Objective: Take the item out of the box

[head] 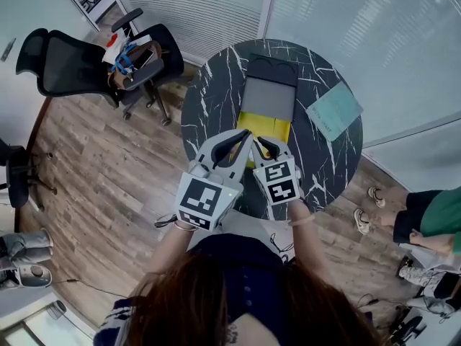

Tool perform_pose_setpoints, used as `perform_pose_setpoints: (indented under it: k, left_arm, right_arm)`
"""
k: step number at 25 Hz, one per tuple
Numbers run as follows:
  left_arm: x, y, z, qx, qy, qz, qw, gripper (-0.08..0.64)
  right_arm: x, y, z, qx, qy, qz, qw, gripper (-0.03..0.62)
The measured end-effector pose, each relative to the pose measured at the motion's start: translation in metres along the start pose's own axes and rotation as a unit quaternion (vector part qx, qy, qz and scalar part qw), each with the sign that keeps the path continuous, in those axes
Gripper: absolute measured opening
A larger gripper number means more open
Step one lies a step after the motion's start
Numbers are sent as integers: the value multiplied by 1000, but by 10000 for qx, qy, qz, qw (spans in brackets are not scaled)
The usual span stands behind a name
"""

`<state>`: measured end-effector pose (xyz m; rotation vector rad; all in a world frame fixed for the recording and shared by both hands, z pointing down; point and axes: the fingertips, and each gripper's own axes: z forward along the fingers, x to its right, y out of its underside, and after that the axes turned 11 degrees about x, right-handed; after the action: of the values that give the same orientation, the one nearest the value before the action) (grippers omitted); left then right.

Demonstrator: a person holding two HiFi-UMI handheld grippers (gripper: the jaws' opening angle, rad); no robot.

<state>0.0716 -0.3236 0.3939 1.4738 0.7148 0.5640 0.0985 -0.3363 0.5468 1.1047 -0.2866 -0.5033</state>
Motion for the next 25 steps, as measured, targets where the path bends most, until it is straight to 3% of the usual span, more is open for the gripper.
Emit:
perform_pose_setpoints:
  k: [10, 25]
  left_arm:
    - [-9, 4, 3, -53, -112, -132, 9998, 30]
    - [-16, 20, 5, -226, -272, -213, 9991, 31]
  right_arm:
    - [5, 28, 20, -491, -182, -401, 9978, 61]
    - [5, 73, 44, -1019, -441, -418, 9929, 71]
